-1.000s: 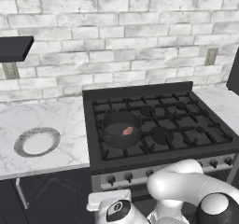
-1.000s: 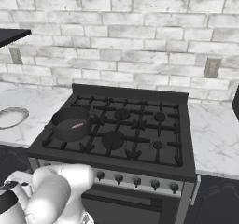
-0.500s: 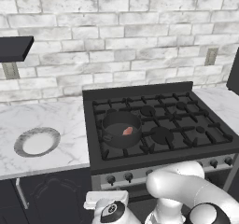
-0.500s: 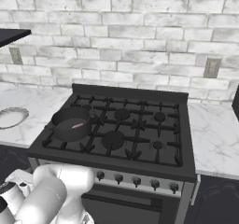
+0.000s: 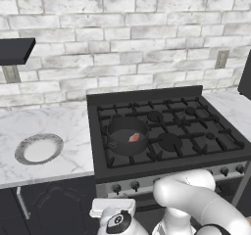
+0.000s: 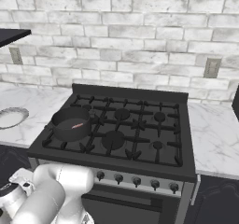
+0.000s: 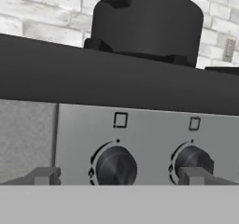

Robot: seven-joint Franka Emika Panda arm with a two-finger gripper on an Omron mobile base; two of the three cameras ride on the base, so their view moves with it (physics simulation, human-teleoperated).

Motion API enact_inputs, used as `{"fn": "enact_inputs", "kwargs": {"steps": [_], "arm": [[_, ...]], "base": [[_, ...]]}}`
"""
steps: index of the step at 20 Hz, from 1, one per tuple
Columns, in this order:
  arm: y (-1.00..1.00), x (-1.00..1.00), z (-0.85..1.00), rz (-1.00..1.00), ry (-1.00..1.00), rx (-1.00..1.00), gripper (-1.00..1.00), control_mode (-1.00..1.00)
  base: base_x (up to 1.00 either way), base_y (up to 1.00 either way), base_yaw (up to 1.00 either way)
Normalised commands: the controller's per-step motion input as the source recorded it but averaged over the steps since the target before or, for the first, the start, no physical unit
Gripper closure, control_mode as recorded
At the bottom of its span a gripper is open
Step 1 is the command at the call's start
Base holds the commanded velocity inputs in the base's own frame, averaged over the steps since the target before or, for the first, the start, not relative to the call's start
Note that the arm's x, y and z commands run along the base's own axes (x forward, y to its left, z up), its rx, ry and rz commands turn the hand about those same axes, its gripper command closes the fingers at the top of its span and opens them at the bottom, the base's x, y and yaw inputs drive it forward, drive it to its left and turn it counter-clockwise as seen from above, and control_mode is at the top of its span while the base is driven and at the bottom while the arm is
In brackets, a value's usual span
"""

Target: Retrieve the frozen meat and place it in the pot on a burner. Then turn the burner on.

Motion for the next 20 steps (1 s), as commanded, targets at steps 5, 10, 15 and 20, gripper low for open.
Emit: {"fn": "enact_inputs", "kwargs": {"steps": [5, 10, 15, 20], "arm": [[-0.15, 0.08, -0.01, 0.01, -0.01, 0.02, -1.0, -1.0], [-0.01, 0.08, -0.02, 0.02, -0.02, 0.01, -1.0, -1.0], [-0.02, 0.07, -0.09, 0.06, 0.0, 0.04, -1.0, -1.0], [0.0, 0.0, -0.09, 0.1, 0.0, 0.05, -1.0, -1.0]], "base": [[0.0, 0.0, 0.0], [0.0, 0.0, 0.0], [0.0, 0.0, 0.0], [0.0, 0.0, 0.0]]}}
